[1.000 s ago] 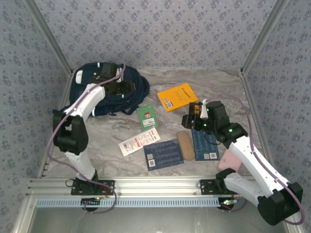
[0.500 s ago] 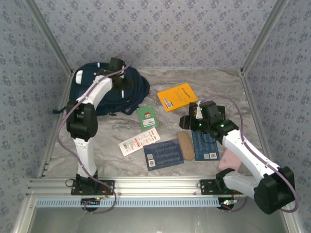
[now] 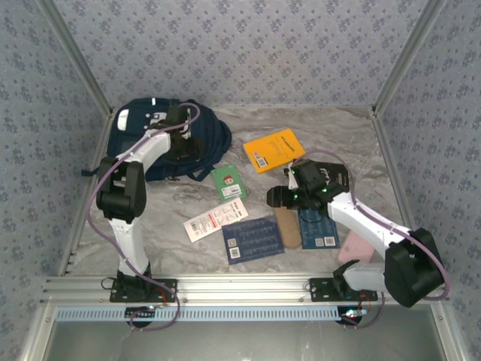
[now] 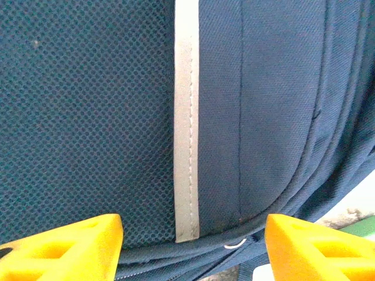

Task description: Pack books, pencil case, and school supplies into a backpack

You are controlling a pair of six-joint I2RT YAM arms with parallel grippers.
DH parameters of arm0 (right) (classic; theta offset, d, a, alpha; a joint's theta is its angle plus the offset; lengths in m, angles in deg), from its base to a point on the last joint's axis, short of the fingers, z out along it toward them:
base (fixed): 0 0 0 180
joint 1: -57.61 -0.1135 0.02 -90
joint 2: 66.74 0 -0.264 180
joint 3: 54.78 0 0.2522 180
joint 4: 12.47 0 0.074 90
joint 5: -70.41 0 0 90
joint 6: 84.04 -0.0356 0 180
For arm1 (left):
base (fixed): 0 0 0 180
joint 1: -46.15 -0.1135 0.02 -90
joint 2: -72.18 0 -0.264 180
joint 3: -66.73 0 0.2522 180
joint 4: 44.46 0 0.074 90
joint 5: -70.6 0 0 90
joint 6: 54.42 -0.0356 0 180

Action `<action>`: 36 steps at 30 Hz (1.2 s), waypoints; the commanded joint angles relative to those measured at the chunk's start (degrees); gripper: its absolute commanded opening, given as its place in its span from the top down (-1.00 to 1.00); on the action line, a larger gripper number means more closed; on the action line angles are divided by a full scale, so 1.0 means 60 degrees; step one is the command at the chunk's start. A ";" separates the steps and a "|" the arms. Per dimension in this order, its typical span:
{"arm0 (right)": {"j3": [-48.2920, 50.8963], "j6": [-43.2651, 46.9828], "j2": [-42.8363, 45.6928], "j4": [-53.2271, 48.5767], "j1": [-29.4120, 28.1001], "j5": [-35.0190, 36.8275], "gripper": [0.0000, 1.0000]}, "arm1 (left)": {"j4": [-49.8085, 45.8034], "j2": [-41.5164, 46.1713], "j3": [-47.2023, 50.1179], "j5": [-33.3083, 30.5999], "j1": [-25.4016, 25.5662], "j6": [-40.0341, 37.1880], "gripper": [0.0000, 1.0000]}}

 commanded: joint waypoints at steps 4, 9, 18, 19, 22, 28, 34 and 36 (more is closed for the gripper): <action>-0.0444 0.0351 -0.0169 0.0056 -0.0217 -0.0230 -0.38 | 0.0165 -0.0642 -0.1423 0.0372 -0.0085 -0.0072 -0.30; -0.0382 0.0463 -0.0374 0.0137 -0.0215 -0.0304 -0.38 | 0.0331 -0.1352 -0.2165 0.0593 -0.0112 0.0001 -0.27; -0.0424 0.0573 -0.0746 0.0264 -0.0313 -0.0479 -0.36 | 0.0363 -0.2234 -0.3001 0.1355 -0.0158 0.0270 0.16; -0.0423 0.0573 -0.0782 0.0307 -0.0324 -0.0480 -0.35 | 0.0418 -0.2219 -0.3003 0.1526 -0.0158 0.0306 0.30; -0.0489 0.0545 -0.0857 0.0378 -0.0365 -0.0557 -0.31 | 0.0472 -0.2142 -0.2951 0.1670 -0.0169 0.0343 0.68; -0.0628 0.0573 -0.0872 0.0209 -0.0453 -0.0415 -0.31 | 0.0326 -0.1736 -0.2623 0.1463 -0.0266 0.0362 0.99; -0.0573 0.0559 -0.0943 0.0275 -0.0483 -0.0460 -0.32 | 0.1002 -0.0803 -0.1616 0.1601 -0.0933 0.0553 0.22; -0.0591 0.0531 -0.1042 0.0350 -0.0496 -0.0512 -0.32 | 0.1028 -0.0881 -0.1673 0.1898 -0.1136 0.0588 0.11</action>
